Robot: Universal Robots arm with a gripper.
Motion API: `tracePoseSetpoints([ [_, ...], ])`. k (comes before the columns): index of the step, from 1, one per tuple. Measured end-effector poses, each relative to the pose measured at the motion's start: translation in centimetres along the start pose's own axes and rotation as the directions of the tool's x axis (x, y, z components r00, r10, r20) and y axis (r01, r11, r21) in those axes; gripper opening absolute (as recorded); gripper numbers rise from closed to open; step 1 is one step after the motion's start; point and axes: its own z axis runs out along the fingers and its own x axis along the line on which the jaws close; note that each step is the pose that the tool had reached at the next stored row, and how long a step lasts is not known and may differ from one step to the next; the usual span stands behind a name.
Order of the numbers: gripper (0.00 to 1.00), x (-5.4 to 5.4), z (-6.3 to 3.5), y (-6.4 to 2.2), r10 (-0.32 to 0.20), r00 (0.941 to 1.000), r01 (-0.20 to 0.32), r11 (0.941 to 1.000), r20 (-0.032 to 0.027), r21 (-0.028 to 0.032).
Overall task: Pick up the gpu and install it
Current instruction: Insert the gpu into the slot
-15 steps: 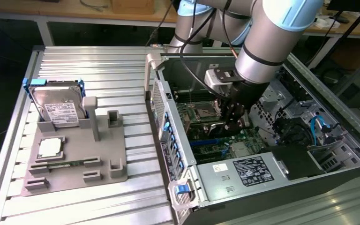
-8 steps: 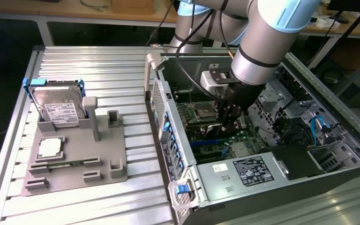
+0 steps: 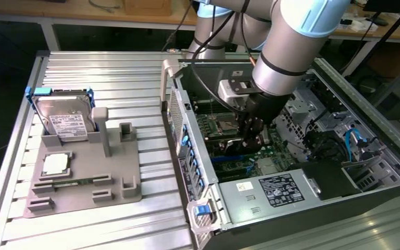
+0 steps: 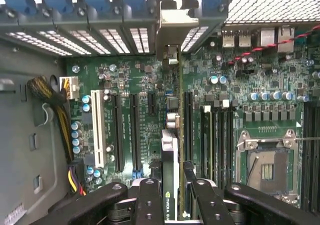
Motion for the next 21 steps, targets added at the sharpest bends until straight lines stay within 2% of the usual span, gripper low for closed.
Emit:
tracePoseSetpoints([
  [9, 0.27, 0.3, 0.11, 0.59, 0.0, 1.0, 0.0, 1.0, 0.0, 0.0001],
  [16, 0.27, 0.3, 0.11, 0.63, 0.0, 1.0, 0.0, 1.0, 0.0, 0.0],
  [18, 0.27, 0.3, 0.11, 0.63, 0.0, 1.0, 0.0, 1.0, -0.0002, -0.0018],
  [21, 0.27, 0.3, 0.11, 0.61, 0.0, 1.0, 0.0, 1.0, -0.0003, -0.0087],
])
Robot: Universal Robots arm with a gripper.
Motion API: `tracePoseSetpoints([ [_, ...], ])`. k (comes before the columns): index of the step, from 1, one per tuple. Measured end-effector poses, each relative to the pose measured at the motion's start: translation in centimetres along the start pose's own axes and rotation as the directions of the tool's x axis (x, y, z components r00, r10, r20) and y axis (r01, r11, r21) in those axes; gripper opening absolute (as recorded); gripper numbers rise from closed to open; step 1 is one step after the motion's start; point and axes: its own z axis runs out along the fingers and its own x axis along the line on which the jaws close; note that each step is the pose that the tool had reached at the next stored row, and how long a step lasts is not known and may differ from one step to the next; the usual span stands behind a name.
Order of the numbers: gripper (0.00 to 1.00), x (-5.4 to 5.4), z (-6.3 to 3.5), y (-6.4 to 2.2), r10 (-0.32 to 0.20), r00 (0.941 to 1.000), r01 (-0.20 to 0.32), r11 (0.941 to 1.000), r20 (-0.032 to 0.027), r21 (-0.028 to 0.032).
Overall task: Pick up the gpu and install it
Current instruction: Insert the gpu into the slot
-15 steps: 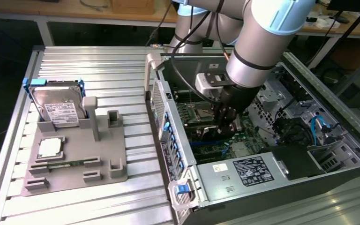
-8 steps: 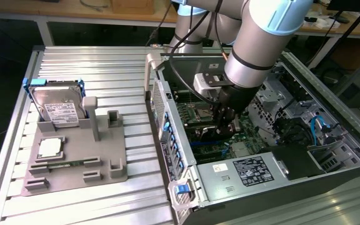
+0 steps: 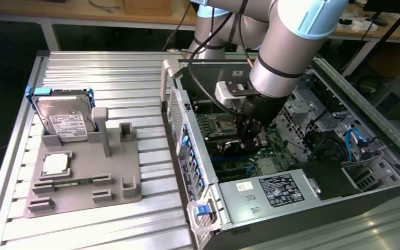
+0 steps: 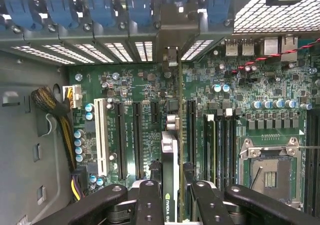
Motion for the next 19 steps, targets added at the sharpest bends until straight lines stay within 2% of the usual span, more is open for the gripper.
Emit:
tracePoseSetpoints([
  [2, 0.27, 0.0, 0.0, 0.01, 0.0, 1.0, 0.0, 1.0, -0.0001, -0.0033],
  [19, 0.27, 0.08, 0.61, 0.01, 0.0, 1.0, 0.0, 1.0, -0.0001, -0.0034],
])
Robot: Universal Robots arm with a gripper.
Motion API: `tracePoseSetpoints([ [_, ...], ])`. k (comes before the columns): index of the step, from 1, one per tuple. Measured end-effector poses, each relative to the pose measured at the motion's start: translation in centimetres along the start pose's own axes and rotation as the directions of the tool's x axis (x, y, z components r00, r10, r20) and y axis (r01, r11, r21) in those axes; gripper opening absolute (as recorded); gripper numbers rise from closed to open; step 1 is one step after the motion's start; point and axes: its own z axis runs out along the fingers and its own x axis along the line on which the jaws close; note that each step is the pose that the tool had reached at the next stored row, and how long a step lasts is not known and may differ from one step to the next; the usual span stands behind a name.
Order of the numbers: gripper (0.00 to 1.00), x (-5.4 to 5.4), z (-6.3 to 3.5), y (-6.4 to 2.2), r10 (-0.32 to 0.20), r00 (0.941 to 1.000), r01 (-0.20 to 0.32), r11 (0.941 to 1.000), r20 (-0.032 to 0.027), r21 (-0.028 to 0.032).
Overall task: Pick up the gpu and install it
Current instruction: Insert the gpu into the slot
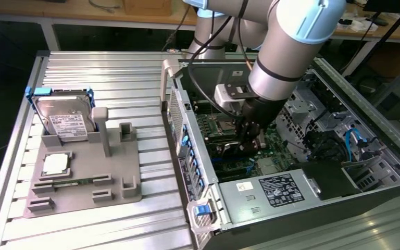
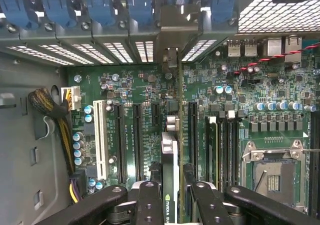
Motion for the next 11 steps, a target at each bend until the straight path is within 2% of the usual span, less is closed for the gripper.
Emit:
tracePoseSetpoints([
  [11, 0.27, -0.16, 0.26, 0.01, 0.0, 1.0, 0.0, 1.0, 0.0022, -0.0002],
])
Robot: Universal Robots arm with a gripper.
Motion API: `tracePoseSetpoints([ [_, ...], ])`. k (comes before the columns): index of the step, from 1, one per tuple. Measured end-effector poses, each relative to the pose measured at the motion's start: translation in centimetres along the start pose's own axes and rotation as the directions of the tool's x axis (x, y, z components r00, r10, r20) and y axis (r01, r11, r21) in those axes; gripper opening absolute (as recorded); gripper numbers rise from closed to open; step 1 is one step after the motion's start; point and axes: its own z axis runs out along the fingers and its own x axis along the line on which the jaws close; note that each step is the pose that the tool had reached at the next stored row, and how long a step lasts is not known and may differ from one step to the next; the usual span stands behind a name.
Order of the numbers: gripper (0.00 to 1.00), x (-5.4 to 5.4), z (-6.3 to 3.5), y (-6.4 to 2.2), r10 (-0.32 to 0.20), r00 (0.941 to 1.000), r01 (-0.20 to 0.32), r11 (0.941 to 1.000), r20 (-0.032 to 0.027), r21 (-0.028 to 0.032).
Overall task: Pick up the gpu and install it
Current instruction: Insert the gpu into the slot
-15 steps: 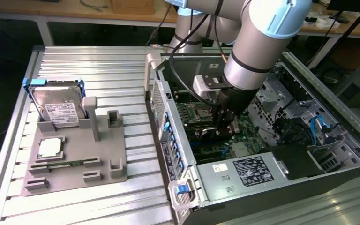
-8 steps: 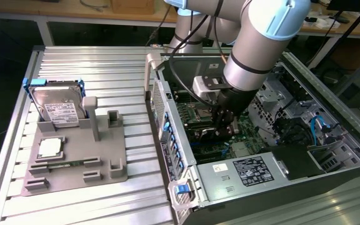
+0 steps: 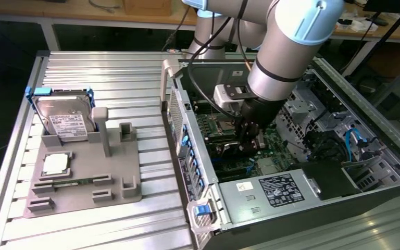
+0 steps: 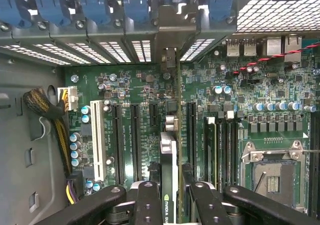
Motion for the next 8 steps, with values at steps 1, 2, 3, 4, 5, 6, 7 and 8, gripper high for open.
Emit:
tracePoseSetpoints([
  [1, 0.27, -0.01, 0.01, 0.0, 0.0, 1.0, 0.0, 1.0, 0.0001, 0.0],
  [2, 0.27, -0.02, 0.03, 0.01, 0.0, 1.0, 0.0, 1.0, 0.0003, 0.0001],
  [3, 0.27, -0.03, 0.04, 0.01, 0.0, 1.0, 0.0, 1.0, 0.0005, 0.0001],
  [4, 0.27, -0.05, 0.05, 0.02, 0.0, 1.0, 0.0, 1.0, 0.0007, 0.0001],
  [5, 0.27, -0.08, 0.06, 0.02, 0.0, 1.0, 0.0, 1.0, 0.0009, 0.0001],
  [6, 0.27, -0.09, 0.07, 0.03, 0.0, 1.0, 0.0, 1.0, 0.0011, 0.0],
  [7, 0.27, -0.09, 0.07, 0.03, 0.0, 1.0, 0.0, 1.0, 0.0014, 0.0],
  [8, 0.27, -0.1, 0.08, 0.03, 0.0, 1.0, 0.0, 1.0, 0.0018, -0.0001],
])
